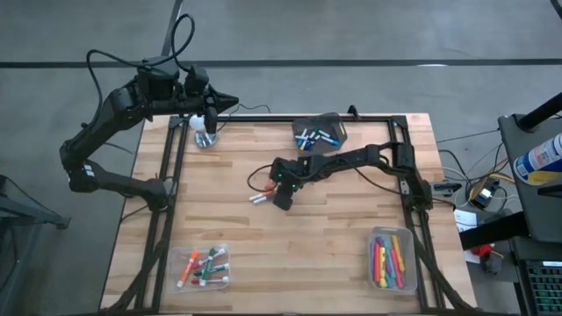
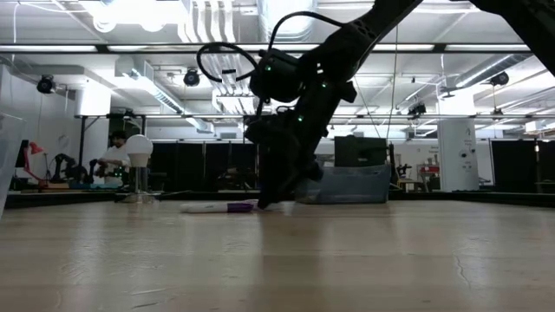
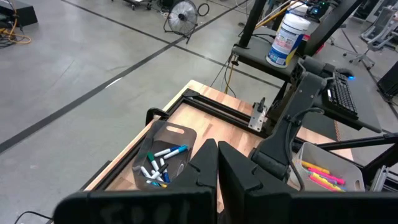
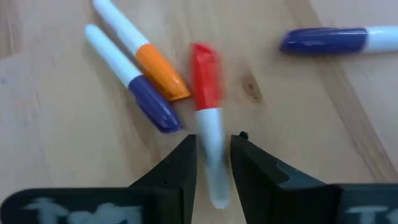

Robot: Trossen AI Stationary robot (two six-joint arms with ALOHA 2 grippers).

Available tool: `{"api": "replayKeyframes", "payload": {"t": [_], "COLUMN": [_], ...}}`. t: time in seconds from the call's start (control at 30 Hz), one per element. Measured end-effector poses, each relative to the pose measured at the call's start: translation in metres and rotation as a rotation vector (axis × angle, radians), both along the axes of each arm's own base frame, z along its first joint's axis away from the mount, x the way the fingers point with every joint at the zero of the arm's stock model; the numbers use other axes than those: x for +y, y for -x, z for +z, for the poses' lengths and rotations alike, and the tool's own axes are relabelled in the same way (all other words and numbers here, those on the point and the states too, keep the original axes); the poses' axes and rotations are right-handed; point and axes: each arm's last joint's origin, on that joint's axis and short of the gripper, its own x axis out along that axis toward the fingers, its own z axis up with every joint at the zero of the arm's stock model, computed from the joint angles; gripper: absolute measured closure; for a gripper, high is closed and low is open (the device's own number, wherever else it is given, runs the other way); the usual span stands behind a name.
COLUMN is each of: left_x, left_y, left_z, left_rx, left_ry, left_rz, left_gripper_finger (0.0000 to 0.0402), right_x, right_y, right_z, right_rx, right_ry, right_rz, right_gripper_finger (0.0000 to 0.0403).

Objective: Pick & Place Markers
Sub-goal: Put the small red highlighter pen into the black bin

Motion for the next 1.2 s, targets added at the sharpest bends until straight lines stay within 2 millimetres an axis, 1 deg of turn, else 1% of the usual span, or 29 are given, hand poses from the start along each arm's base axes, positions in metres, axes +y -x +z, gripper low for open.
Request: {"api": "replayKeyframes", "payload": {"t": [0.1, 0.23, 0.4, 0.5, 0.6, 0.7, 0.83, 1.0, 1.2], "left_x": [0.0, 0.0, 0.0, 0.0, 0.0, 0.0, 0.0, 0.0, 0.0], "left_y": [0.0, 0.0, 0.0, 0.0, 0.0, 0.0, 0.0, 0.0, 0.0], "left_z": [0.0, 0.0, 0.0, 0.0, 0.0, 0.0, 0.0, 0.0, 0.0], "left_rx": [0.0, 0.0, 0.0, 0.0, 0.0, 0.0, 0.0, 0.0, 0.003], "left_ry": [0.0, 0.0, 0.0, 0.0, 0.0, 0.0, 0.0, 0.0, -0.007], "left_rz": [0.0, 0.0, 0.0, 0.0, 0.0, 0.0, 0.0, 0.0, -0.002], "left_gripper_finger": [0.0394, 0.0394, 0.0394, 0.0394, 0.0394, 0.0394, 0.0394, 0.0394, 0.0394], "right_x": [-0.002, -0.001, -0.002, -0.006, -0.014, -0.022, -0.039, -0.075, -0.114], "right_y": [0.003, 0.004, 0.0, -0.006, -0.013, -0.016, -0.014, -0.001, 0.015], "right_z": [-0.004, -0.005, 0.001, 0.009, 0.023, 0.038, 0.061, 0.077, 0.099], "right_rx": [0.008, 0.012, -0.001, -0.03, -0.068, -0.062, -0.017, 0.084, 0.119], "right_ry": [-0.018, -0.025, -0.084, -0.096, -0.102, -0.094, -0.083, -0.064, -0.074], "right_rz": [-0.043, -0.04, -0.016, -0.03, -0.057, -0.07, -0.093, -0.186, -0.273], "right_gripper_finger": [0.0325, 0.0343, 0.0381, 0.0382, 0.0382, 0.0382, 0.0383, 0.0383, 0.0383]}}
